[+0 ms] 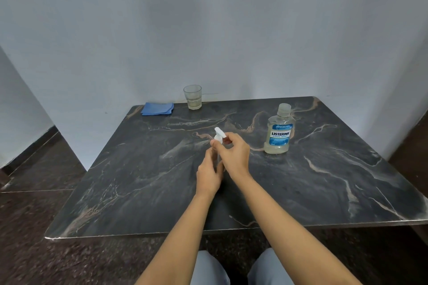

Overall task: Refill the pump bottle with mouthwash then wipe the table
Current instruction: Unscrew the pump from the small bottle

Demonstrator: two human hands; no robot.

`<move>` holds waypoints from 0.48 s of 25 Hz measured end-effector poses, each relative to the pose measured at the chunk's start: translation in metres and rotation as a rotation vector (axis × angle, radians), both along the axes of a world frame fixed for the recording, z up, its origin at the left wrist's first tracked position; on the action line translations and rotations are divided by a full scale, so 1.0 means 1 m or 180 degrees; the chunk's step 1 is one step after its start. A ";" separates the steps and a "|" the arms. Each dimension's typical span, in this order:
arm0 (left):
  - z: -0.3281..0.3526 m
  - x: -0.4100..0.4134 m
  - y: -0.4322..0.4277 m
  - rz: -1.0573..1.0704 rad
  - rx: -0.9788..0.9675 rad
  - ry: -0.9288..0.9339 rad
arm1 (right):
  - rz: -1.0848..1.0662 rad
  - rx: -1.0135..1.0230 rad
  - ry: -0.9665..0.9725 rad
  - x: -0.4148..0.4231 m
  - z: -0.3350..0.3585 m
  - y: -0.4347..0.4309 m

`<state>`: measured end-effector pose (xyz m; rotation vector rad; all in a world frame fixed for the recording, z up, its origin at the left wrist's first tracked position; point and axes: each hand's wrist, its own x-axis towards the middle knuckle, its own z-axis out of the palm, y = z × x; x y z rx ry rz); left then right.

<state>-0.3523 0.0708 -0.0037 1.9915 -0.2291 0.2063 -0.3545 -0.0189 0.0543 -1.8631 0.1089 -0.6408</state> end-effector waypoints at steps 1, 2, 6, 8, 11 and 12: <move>0.002 0.000 0.001 -0.0037 0.0006 -0.0014 | 0.0058 -0.0070 -0.0009 0.000 -0.001 -0.002; 0.002 0.000 0.001 -0.0081 0.0008 -0.0035 | 0.0157 -0.0126 0.0002 0.001 -0.002 -0.004; 0.001 -0.001 0.001 -0.0058 0.0050 -0.0106 | 0.0692 -0.0079 0.0208 0.001 0.000 -0.016; 0.001 -0.002 0.000 -0.0059 0.0017 -0.0097 | 0.0862 0.0178 0.0375 -0.001 0.002 -0.020; 0.003 -0.004 0.000 -0.0091 -0.0028 -0.0032 | 0.0972 0.0187 0.0383 -0.003 0.003 -0.020; 0.003 -0.004 0.000 -0.0082 -0.0021 -0.0017 | 0.1005 0.0162 0.0389 -0.002 0.005 -0.020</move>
